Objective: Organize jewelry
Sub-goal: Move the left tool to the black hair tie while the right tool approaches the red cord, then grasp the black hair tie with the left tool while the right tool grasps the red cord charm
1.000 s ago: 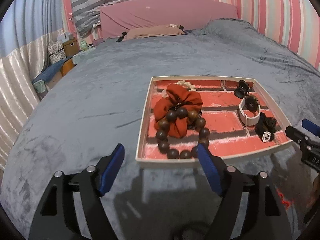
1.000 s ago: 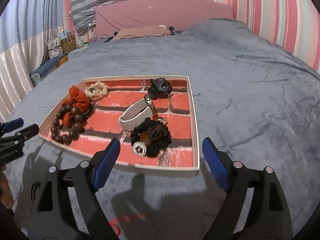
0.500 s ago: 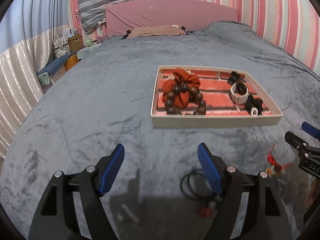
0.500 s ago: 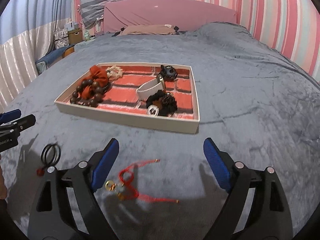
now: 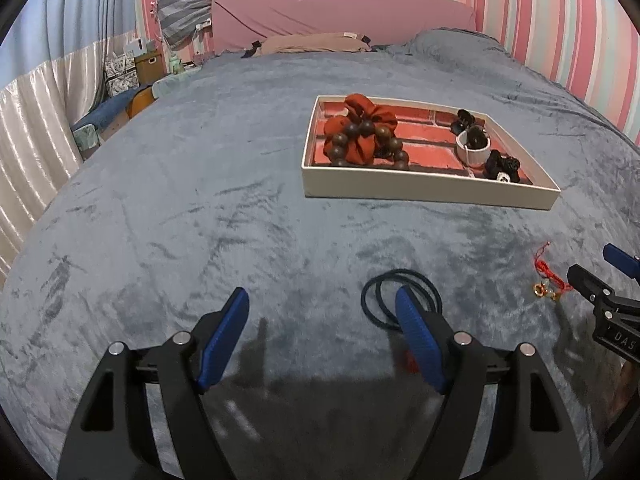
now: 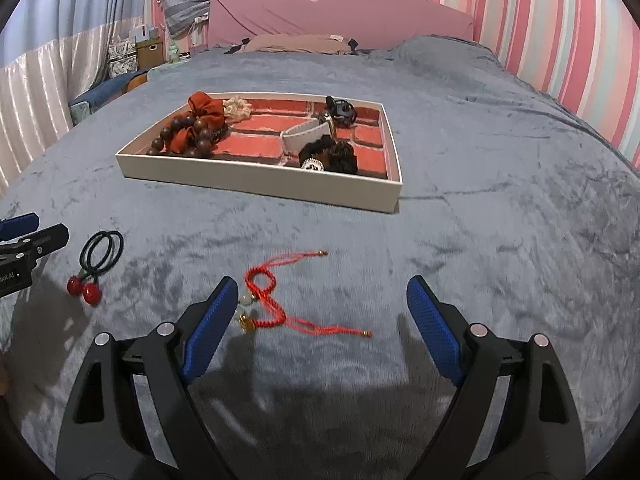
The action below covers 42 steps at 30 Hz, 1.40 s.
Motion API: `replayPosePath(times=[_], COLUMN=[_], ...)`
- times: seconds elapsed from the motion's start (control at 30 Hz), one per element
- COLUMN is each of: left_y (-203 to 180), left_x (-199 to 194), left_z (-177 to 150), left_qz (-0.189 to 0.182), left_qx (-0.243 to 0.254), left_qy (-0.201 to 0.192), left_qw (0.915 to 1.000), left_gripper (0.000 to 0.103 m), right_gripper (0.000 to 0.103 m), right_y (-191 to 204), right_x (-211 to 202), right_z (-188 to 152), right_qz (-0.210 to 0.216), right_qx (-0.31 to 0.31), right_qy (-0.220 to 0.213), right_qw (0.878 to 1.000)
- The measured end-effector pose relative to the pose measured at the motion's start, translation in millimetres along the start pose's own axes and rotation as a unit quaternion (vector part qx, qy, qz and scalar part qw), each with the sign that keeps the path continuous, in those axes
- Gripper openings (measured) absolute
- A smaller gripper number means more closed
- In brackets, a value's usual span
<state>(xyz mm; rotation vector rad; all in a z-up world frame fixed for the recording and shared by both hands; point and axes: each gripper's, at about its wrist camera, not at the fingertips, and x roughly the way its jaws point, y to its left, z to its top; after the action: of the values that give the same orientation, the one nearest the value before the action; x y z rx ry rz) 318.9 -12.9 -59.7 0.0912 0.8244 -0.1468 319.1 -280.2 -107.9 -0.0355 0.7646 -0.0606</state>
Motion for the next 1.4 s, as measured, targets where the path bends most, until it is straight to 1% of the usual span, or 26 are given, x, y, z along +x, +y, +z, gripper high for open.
replayPosePath(times=[0.23, 0.3, 0.47, 0.57, 0.63, 0.77, 0.8, 0.83, 0.87, 0.9, 0.93, 0.97, 1.03, 1.07, 1.13, 1.17, 1.2, 1.23, 1.3, 1.4], left_y=[-4.6, -5.0, -6.4, -8.5, -8.8, -7.8, -6.9, -5.8, -5.6, -6.0, -5.9, -7.5, -12.5, -15.3, -19.7, -21.2, -21.9, -22.0, -21.7, -20.0], left_x=[7.5, 9.2, 16.6, 22.7, 25.4, 34.0, 35.5, 37.0, 38.3, 37.9, 36.9, 36.7, 36.0, 35.5, 35.3, 34.9, 34.8, 34.2, 33.4, 32.2], left_z=[-0.8, -1.3, -3.2, -4.3, -4.8, -5.6, -5.8, -6.1, -6.2, -6.1, -6.4, -6.6, -7.0, -7.4, -8.0, -8.3, -8.5, -8.5, -8.4, -7.8], left_qz=[-0.005, -0.007, -0.010, -0.010, -0.012, -0.022, -0.026, -0.032, -0.040, -0.041, -0.041, -0.042, -0.045, -0.047, -0.050, -0.051, -0.052, -0.054, -0.055, -0.057], left_qx=[0.003, 0.002, 0.003, 0.007, 0.007, 0.004, 0.002, -0.001, -0.003, -0.002, 0.000, 0.003, 0.015, 0.020, 0.028, 0.031, 0.031, 0.031, 0.029, 0.025], left_qy=[0.007, 0.008, 0.014, 0.018, 0.020, 0.030, 0.033, 0.036, 0.038, 0.038, 0.036, 0.035, 0.034, 0.033, 0.032, 0.031, 0.030, 0.029, 0.026, 0.022], left_qw=[1.0000, 0.9999, 0.9998, 0.9998, 0.9997, 0.9993, 0.9991, 0.9989, 0.9984, 0.9985, 0.9985, 0.9985, 0.9983, 0.9981, 0.9978, 0.9978, 0.9977, 0.9976, 0.9977, 0.9978], left_gripper=[0.074, 0.074, 0.074, 0.074, 0.074, 0.073, 0.071, 0.064, 0.061, 0.058, 0.053, 0.049, 0.036, 0.034, 0.025, 0.022, 0.017, 0.013, 0.008, 0.006], right_gripper=[0.085, 0.083, 0.074, 0.067, 0.058, 0.047, 0.042, 0.038, 0.036, 0.032, 0.028, 0.026, 0.017, 0.016, 0.013, 0.013, 0.012, 0.007, 0.005, 0.004], right_y=[-1.8, -1.0, 3.9, 6.0, 4.1, 3.9, 4.3, 4.6, 5.1, 5.8, 6.2, 6.4, 6.3, 6.4, 6.1, 6.3, 6.2, 6.1, 5.2, 4.4], right_x=[6.0, 7.6, 16.0, 22.1, 24.9, 30.6, 30.9, 32.0, 32.2, 32.2, 32.2, 32.1, 31.8, 31.7, 32.0, 31.6, 31.7, 31.1, 30.5, 29.8], right_z=[-6.7, -6.5, -7.7, -8.9, -8.8, -8.5, -8.6, -8.3, -8.4, -8.1, -8.3, -8.4, -8.6, -8.8, -8.9, -8.9, -8.6, -8.7, -8.7, -8.4], right_qz=[0.004, 0.006, 0.012, 0.016, 0.021, 0.034, 0.035, 0.036, 0.038, 0.038, 0.039, 0.039, 0.039, 0.040, 0.040, 0.040, 0.040, 0.040, 0.039, 0.040], right_qx=[0.007, 0.007, 0.001, -0.001, 0.006, 0.013, 0.013, 0.013, 0.012, 0.011, 0.011, 0.010, 0.011, 0.011, 0.012, 0.012, 0.012, 0.012, 0.014, 0.015], right_qy=[0.009, 0.010, 0.022, 0.032, 0.034, 0.043, 0.043, 0.044, 0.044, 0.044, 0.044, 0.044, 0.043, 0.043, 0.043, 0.043, 0.043, 0.041, 0.040, 0.038], right_qw=[1.000, 1.000, 1.000, 0.999, 0.999, 0.998, 0.998, 0.998, 0.998, 0.998, 0.998, 0.998, 0.998, 0.998, 0.998, 0.998, 0.998, 0.998, 0.998, 0.998])
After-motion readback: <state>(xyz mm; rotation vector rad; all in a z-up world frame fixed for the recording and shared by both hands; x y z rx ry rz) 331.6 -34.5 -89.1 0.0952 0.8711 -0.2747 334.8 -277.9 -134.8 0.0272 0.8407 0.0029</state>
